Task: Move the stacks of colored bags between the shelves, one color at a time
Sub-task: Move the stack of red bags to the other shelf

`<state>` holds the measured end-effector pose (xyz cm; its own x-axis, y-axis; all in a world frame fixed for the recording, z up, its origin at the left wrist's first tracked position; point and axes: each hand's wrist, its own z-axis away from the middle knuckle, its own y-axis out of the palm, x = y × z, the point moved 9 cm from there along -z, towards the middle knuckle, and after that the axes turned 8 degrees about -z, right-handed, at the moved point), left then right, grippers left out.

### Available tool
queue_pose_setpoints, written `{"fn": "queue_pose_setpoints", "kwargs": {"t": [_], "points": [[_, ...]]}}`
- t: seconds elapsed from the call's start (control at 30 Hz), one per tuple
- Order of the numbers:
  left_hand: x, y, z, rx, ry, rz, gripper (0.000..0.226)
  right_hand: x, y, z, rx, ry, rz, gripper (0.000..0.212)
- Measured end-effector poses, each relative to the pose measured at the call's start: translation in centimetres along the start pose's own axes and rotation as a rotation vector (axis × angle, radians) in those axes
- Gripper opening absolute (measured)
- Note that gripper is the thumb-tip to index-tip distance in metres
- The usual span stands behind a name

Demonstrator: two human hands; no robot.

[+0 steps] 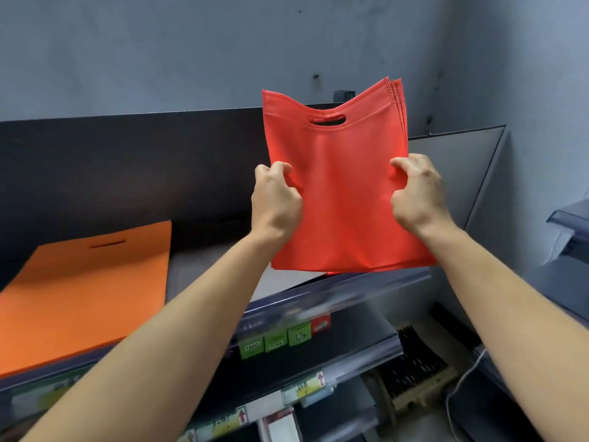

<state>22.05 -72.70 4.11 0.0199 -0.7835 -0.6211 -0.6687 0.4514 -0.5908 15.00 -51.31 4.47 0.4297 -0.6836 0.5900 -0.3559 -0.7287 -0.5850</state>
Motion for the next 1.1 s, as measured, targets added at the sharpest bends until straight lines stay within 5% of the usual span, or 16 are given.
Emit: {"fn": "queue_pose_setpoints", "kwargs": {"t": [0.4, 0.87, 1.1], "points": [[0.2, 11.2, -3.3, 0.19, -0.112, -0.077, 0.041, -9.3, 2.6, -6.4, 0.152, 0.008, 0.066, 0.058], [6.6, 17.2, -4.2, 0.603, -0.252, -0.679, 0.024, -15.2, 12.9, -8.7, 0.593, 0.097, 0.26, 0.045], [1.1, 17.2, -5.0, 0.469, -0.203, -0.755, 0.028, -14.3, 9.3, -10.4, 0.461, 0.003, 0.269, 0.038]]}}
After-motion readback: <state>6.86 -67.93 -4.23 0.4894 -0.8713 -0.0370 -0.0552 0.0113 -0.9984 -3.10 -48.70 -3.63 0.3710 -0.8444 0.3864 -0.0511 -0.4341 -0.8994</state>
